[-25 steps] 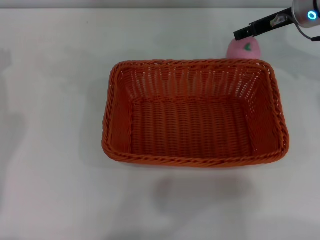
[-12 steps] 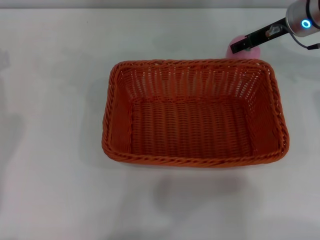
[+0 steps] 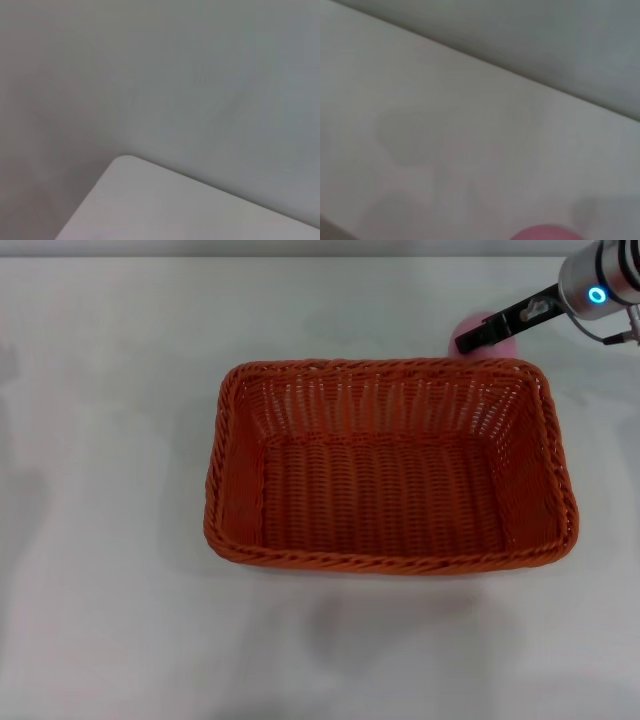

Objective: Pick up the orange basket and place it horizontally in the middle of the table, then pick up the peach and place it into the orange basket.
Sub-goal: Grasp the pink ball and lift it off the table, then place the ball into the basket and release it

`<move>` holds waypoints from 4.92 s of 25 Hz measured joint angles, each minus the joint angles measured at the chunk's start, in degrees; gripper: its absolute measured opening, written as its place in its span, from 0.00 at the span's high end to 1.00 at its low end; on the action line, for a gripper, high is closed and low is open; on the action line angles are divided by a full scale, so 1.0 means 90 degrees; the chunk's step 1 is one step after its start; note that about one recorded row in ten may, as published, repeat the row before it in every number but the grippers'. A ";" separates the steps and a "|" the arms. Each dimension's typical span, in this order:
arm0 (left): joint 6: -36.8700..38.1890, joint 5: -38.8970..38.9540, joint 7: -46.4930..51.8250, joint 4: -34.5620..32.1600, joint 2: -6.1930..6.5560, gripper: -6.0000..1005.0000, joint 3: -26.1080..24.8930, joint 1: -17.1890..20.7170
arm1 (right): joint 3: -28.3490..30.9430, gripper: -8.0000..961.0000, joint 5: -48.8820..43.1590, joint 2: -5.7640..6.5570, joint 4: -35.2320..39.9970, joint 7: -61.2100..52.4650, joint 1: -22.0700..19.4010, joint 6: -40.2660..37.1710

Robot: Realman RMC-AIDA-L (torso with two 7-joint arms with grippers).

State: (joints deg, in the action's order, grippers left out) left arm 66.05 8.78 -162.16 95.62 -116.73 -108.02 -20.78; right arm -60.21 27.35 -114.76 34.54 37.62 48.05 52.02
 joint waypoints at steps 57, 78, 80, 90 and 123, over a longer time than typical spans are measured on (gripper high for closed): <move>0.0123 -0.0009 0.0000 0.0174 -0.0004 0.36 0.0010 0.0163 | -0.0001 0.67 0.0261 -0.0061 0.0613 0.0016 -0.0329 0.0433; 0.0122 -0.0075 0.0000 0.0186 0.0006 0.36 -0.0058 0.0133 | -0.0237 0.75 0.1719 -0.0055 0.2733 0.0313 -0.1193 0.1466; 0.0122 -0.0078 0.0001 0.0186 0.0022 0.36 -0.0062 0.0107 | -0.0250 0.77 0.1958 -0.0054 0.3046 0.0401 -0.1409 0.1729; 0.0122 -0.0078 0.0000 0.0143 0.0039 0.36 -0.0081 0.0039 | -0.0456 0.77 0.3310 -0.0018 0.3960 0.1017 -0.2085 0.2632; 0.0102 -0.0077 0.0000 0.0097 0.0060 0.36 -0.0146 0.0049 | -0.0845 0.76 0.3849 -0.0031 0.2682 0.2373 -0.1956 0.3697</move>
State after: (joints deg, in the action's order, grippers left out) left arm 66.97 8.09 -162.16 96.50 -116.19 -109.33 -20.33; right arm -67.81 61.99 -115.05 58.68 58.98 30.44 85.30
